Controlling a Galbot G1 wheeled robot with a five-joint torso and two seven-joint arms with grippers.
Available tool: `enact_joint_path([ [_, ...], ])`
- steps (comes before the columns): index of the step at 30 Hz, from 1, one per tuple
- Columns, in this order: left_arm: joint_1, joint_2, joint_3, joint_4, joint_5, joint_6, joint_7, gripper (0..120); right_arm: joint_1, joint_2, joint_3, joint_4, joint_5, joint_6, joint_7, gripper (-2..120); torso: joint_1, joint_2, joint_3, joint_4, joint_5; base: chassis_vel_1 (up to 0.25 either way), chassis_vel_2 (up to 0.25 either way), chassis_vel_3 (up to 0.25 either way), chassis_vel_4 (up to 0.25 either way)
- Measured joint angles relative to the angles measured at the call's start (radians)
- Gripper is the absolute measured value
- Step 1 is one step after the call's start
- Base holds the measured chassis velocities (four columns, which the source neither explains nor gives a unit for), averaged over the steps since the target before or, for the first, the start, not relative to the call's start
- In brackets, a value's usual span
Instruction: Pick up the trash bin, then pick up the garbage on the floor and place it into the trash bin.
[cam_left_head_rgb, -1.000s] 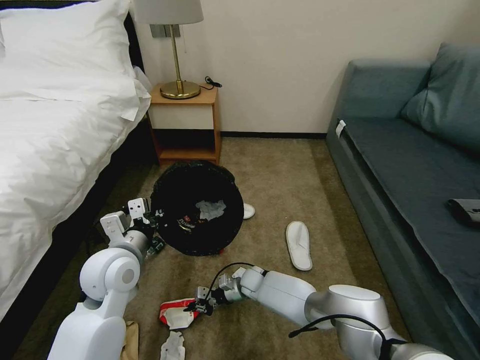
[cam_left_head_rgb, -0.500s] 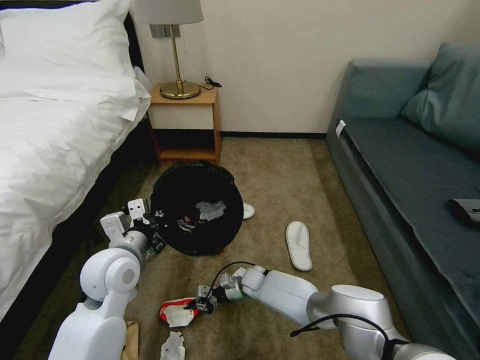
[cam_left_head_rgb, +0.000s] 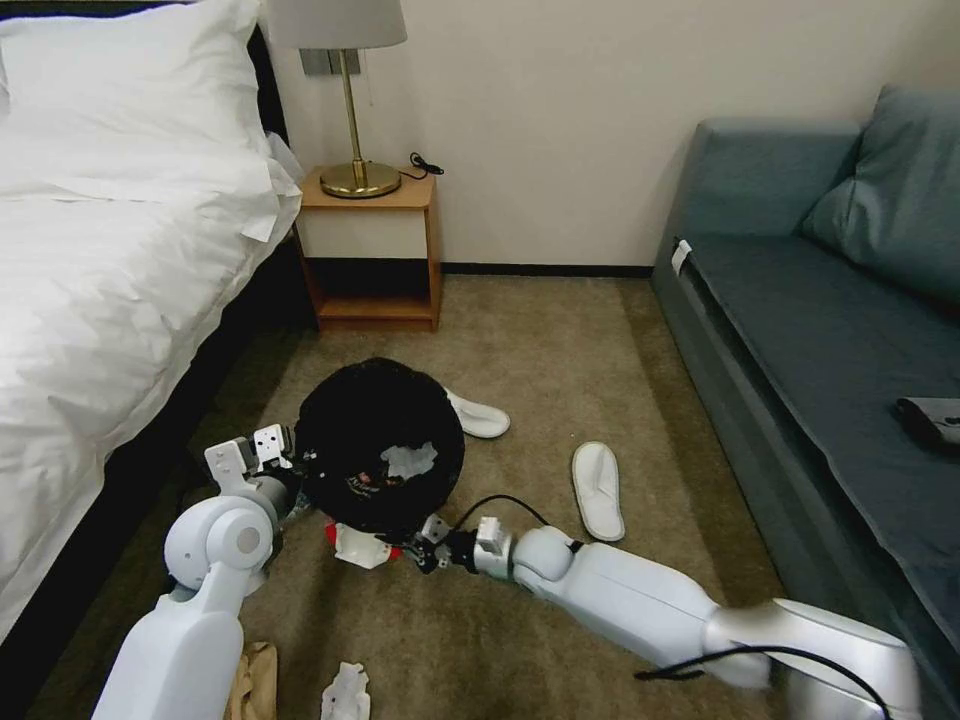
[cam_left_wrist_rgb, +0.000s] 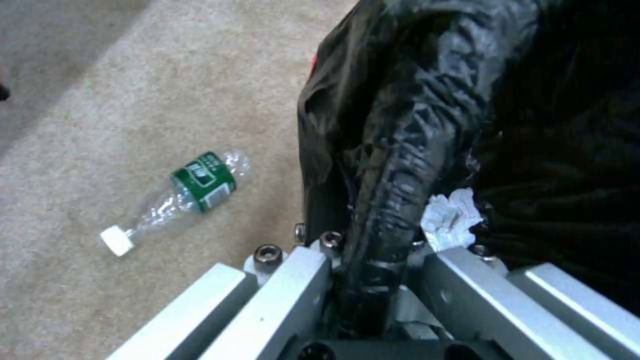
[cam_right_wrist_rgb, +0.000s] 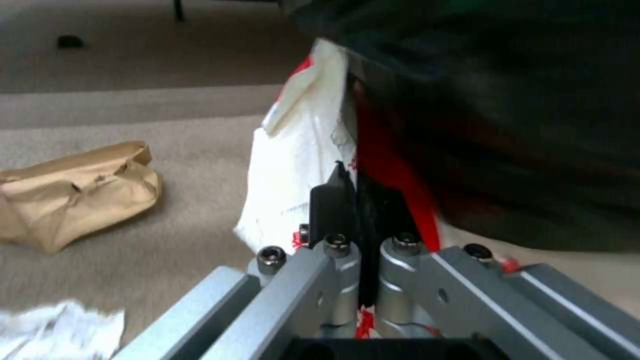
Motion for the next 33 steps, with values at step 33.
enact_joint_path([
  [33, -0.112, -0.006, -0.011, 0.181, 0.032, -0.006, -0.043, 0, -0.309, -0.278, 0.393, 0.415, -0.047, -0.041, 0.071, 0, 0.0, 0.0, 0.0, -0.0003, -0.0003, 0.0, 0.0, 0.0, 0.0],
])
